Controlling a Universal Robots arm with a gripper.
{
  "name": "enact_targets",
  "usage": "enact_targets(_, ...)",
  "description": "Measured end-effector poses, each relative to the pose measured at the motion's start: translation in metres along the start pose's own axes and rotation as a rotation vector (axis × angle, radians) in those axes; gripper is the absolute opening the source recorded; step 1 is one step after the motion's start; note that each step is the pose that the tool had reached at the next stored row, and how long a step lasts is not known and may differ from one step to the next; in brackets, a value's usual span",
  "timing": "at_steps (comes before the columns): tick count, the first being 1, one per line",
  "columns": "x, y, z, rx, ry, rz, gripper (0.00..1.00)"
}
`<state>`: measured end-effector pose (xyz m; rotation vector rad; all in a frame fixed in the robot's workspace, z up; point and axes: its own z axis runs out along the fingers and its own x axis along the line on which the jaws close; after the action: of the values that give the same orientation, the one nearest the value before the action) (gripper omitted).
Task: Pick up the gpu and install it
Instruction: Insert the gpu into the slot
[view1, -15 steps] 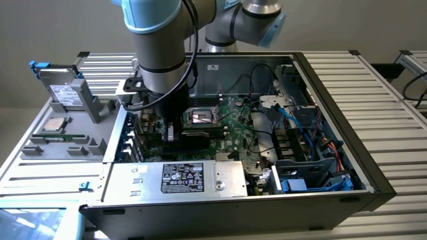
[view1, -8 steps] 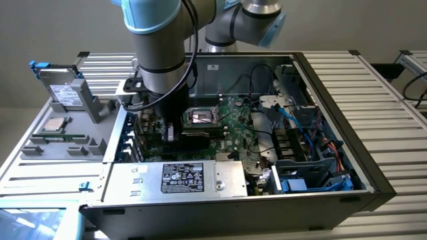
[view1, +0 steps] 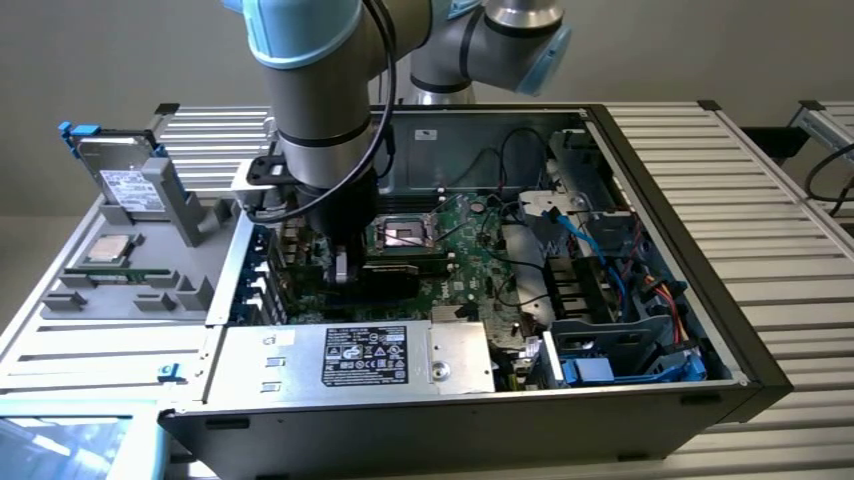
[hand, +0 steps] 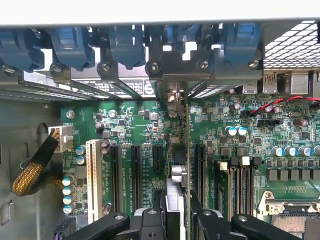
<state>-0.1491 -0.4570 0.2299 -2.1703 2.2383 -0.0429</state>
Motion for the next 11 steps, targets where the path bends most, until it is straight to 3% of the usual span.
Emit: enact_targets(11, 0.0, 0.0014, 0.0011, 0.0039, -0.0001, 0.0, 0.29)
